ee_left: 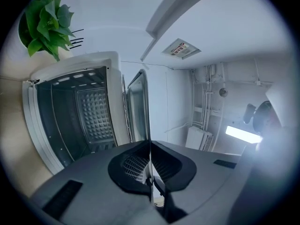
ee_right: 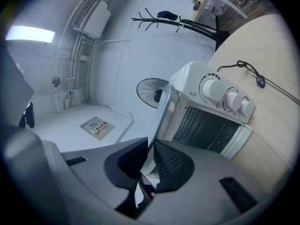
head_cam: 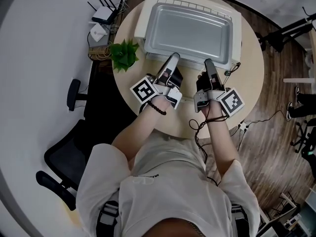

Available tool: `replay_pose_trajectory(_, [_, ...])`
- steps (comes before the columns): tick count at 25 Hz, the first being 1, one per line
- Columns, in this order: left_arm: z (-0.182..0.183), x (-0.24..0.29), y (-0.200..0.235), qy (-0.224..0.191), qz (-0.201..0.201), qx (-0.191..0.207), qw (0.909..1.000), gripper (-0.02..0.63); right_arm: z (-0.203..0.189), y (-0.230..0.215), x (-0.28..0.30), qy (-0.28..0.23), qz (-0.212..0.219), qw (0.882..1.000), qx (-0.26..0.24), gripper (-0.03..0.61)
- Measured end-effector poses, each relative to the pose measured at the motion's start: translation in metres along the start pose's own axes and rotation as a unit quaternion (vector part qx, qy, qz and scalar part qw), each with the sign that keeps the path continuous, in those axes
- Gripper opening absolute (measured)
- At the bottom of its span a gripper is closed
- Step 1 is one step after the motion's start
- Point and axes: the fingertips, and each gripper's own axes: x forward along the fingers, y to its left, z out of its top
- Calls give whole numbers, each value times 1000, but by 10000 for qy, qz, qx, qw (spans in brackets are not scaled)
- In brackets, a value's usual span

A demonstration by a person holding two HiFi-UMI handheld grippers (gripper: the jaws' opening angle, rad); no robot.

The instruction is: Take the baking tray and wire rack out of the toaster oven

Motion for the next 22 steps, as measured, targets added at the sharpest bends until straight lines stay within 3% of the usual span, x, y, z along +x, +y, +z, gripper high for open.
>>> replay_pose_trajectory(10, [13,45,17,-95,102,-25,9999,9,31,-9,40,-54,-54,9999,147,37])
replay_pose_trajectory(22, [16,49,13,-263,17,-15,9997,11,33,-4,44,-100,38,9998,156,35])
